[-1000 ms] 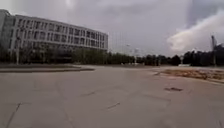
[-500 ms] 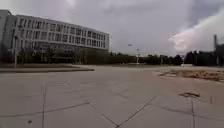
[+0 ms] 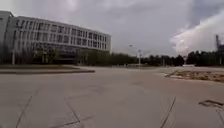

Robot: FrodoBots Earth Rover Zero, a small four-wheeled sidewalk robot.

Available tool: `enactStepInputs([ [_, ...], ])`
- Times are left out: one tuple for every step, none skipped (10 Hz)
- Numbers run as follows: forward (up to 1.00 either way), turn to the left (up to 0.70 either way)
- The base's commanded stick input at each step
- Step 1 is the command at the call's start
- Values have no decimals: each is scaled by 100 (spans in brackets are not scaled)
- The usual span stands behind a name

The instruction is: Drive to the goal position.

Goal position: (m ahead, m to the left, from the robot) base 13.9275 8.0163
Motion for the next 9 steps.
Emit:
enactStepInputs([
  [100, 0],
  [100, 0],
  [100, 0],
  [100, 0],
  [100, 0],
  [100, 0],
  [100, 0],
  [100, 0],
  [100, 0],
])
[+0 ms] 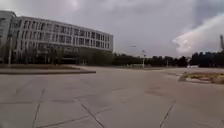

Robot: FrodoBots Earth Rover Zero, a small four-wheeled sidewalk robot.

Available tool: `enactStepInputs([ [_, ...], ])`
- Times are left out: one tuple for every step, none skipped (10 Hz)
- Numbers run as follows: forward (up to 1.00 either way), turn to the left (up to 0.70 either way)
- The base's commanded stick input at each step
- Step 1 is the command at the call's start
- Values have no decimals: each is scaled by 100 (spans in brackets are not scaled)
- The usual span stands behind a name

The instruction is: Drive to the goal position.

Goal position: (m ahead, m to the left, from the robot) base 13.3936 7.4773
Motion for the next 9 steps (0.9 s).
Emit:
enactStepInputs([
  [100, 0],
  [100, 0],
  [100, 0],
  [100, 0],
  [100, 0],
  [100, 0],
  [100, 0],
  [100, 0],
  [100, -16],
])
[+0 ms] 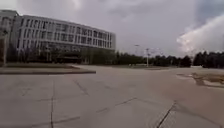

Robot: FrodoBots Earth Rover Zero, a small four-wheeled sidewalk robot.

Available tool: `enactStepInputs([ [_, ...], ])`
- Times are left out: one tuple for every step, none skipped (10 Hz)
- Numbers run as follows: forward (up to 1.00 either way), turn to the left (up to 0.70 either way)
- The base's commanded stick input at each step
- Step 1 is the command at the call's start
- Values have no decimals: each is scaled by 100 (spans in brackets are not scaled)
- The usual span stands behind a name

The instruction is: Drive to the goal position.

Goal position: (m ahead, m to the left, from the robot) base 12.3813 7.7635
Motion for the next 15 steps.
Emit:
enactStepInputs([
  [100, -27],
  [100, -27],
  [100, -27],
  [100, -27],
  [100, -2],
  [100, 0],
  [100, 0],
  [100, 0],
  [100, 0],
  [100, 0],
  [100, 0],
  [100, 0],
  [100, 0],
  [100, 0],
  [100, 0],
])
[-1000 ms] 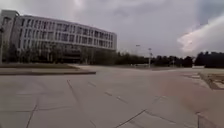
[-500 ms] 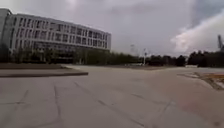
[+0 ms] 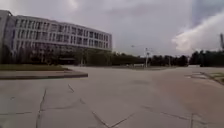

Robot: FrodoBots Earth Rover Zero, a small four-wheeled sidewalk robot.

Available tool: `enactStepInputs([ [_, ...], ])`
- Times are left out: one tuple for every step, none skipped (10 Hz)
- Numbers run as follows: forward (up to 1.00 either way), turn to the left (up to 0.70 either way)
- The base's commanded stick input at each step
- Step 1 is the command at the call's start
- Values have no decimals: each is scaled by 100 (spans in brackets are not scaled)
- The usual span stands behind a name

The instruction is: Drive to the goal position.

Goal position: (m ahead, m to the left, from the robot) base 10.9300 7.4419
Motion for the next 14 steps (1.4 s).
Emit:
enactStepInputs([
  [100, 0],
  [100, 0],
  [100, 0],
  [100, 0],
  [100, 0],
  [100, 0],
  [100, 0],
  [100, 0],
  [100, 0],
  [100, 0],
  [100, 0],
  [100, 0],
  [100, 0],
  [100, 0],
])
